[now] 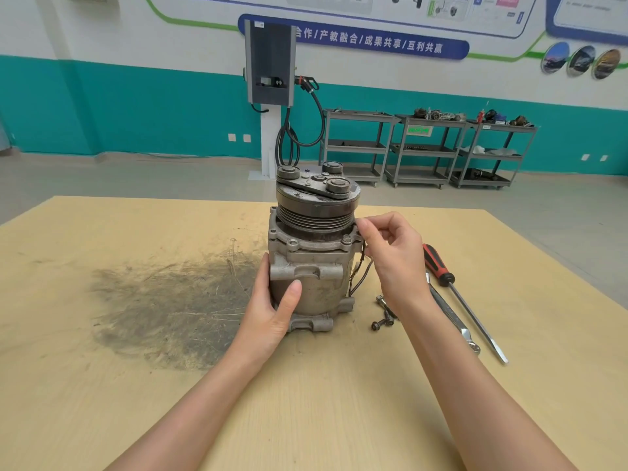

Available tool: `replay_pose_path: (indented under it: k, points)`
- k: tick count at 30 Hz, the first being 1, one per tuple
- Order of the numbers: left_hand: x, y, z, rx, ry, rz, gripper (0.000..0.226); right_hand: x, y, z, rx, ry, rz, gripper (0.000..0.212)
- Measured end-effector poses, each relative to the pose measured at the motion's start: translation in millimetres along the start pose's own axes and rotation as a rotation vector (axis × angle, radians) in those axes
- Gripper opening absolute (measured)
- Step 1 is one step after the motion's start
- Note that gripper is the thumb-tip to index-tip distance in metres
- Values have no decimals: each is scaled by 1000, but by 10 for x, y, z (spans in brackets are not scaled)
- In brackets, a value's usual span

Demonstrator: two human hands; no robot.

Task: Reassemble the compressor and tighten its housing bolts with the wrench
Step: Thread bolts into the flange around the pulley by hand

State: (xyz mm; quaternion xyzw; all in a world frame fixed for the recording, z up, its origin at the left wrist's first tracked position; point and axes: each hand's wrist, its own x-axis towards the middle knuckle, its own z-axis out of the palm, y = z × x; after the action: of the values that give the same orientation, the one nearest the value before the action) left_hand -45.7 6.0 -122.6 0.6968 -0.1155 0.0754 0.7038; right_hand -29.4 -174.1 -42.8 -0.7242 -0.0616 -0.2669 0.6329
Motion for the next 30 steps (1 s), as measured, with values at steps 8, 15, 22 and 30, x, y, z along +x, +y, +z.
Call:
replay_pose_path:
  k: [8,15,22,30]
  points:
    - [-3,10,10,-3,7,-3,100,54,-47,-37,-34,-28,28,13]
    - [0,6,7,-7,5,-4,102,21,-146,-56,-335,-60,-144,7]
    - [-4,11,11,-3,10,7,104,57,-165,-49,-325,-67,-39,18]
    - [5,-1,5,-10,0,-4,104,50,-172,-110,-225,-63,-5,8]
